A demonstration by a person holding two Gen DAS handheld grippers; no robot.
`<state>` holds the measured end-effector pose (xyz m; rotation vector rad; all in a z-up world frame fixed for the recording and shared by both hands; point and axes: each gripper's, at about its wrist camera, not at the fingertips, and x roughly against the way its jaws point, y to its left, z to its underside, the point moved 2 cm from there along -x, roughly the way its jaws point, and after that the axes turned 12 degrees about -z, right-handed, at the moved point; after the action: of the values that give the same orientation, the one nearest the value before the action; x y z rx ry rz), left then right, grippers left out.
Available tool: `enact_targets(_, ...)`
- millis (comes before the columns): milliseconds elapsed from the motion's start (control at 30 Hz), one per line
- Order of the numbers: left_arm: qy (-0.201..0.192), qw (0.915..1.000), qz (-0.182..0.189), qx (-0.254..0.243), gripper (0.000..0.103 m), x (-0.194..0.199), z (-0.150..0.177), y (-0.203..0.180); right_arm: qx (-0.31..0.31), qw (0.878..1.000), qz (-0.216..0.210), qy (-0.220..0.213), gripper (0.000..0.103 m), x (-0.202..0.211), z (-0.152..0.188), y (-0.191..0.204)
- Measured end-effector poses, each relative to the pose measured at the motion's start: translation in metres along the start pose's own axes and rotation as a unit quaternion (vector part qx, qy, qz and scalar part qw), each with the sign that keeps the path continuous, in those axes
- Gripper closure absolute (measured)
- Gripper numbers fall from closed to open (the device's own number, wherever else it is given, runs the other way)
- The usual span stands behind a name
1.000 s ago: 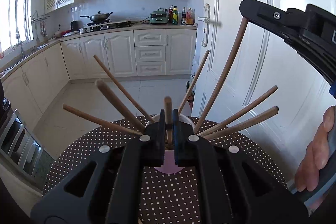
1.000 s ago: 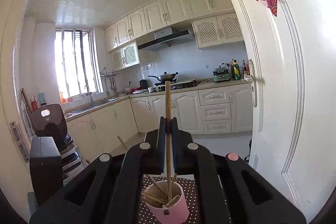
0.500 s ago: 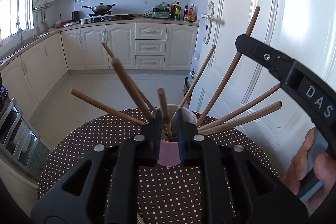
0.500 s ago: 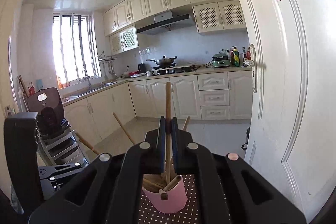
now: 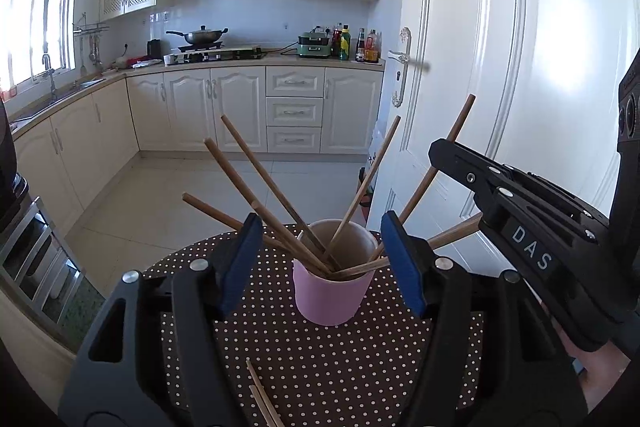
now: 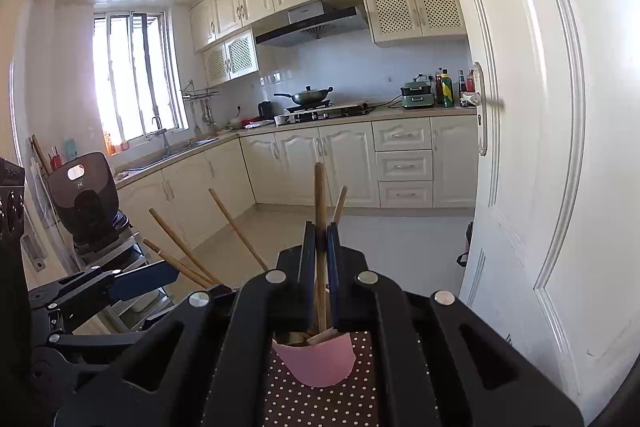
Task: Organize utensils
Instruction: 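Lower both chopsticks into the pink cup and open both grippers, then move both open grippers back down to the last chopsticks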
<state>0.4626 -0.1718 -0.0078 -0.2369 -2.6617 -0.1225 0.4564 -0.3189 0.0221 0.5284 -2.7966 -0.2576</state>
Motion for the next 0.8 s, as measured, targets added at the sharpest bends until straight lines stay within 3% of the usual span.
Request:
enact_targets(600, -0.016, 0.9997, -0.012, 0.014, 0.032, 0.054, 0.001, 0.022, 0.005, 1.0, 0.003, -0.005, 0.094, 0.048, -0.005, 0.017)
enact_targets(800, -0.002, 0.9998, -0.019, 0.007, 0.031, 0.076, 0.017, 0.035, 0.024, 0.999, -0.006, 0.026, 0.091, 0.066, 0.013, 0.032)
